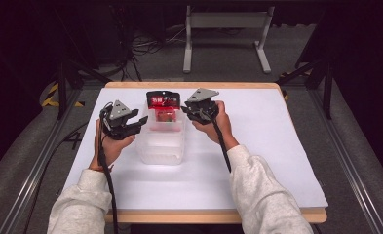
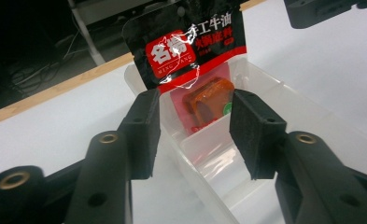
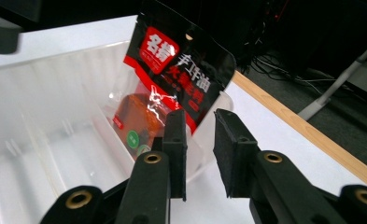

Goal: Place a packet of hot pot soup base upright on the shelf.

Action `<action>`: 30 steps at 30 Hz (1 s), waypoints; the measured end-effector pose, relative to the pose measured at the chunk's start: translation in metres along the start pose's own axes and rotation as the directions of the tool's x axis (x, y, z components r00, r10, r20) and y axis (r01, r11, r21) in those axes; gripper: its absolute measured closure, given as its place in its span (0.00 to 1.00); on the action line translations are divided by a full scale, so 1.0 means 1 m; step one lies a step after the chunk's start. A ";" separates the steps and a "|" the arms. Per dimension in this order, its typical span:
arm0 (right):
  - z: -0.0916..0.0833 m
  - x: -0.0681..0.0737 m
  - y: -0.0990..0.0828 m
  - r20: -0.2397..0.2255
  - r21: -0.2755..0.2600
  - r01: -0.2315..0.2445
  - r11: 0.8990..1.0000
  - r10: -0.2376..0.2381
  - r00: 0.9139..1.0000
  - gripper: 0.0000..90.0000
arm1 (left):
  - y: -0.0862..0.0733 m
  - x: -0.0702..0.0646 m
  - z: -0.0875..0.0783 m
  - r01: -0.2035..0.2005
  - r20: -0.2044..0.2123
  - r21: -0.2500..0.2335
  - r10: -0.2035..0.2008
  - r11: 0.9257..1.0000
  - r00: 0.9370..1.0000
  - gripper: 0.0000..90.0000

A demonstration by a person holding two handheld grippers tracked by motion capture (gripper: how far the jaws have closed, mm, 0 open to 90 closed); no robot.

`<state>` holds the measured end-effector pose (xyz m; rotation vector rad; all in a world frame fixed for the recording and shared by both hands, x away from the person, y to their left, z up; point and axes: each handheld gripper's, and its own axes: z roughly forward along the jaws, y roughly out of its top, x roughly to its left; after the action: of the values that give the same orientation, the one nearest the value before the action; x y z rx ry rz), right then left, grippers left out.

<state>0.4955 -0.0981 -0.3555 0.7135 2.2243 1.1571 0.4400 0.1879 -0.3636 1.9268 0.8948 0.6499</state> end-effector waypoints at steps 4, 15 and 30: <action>-0.005 -0.005 -0.002 0.016 0.006 0.003 1.000 -0.003 1.000 0.79 | -0.001 -0.008 -0.006 -0.019 -0.017 -0.006 0.019 1.000 1.000 0.45; -0.021 -0.018 -0.007 0.046 0.033 0.022 0.999 -0.024 0.999 0.68 | -0.002 -0.033 -0.025 -0.041 -0.013 -0.028 0.041 0.999 0.999 0.27; -0.052 -0.036 -0.026 0.065 0.094 0.039 0.995 -0.045 0.997 0.52 | -0.016 -0.082 -0.045 -0.113 0.098 -0.042 0.116 0.993 0.988 0.19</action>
<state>0.4812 -0.1639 -0.3443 0.7287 2.2383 1.0006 0.3524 0.1509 -0.3637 1.9712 0.7095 0.6261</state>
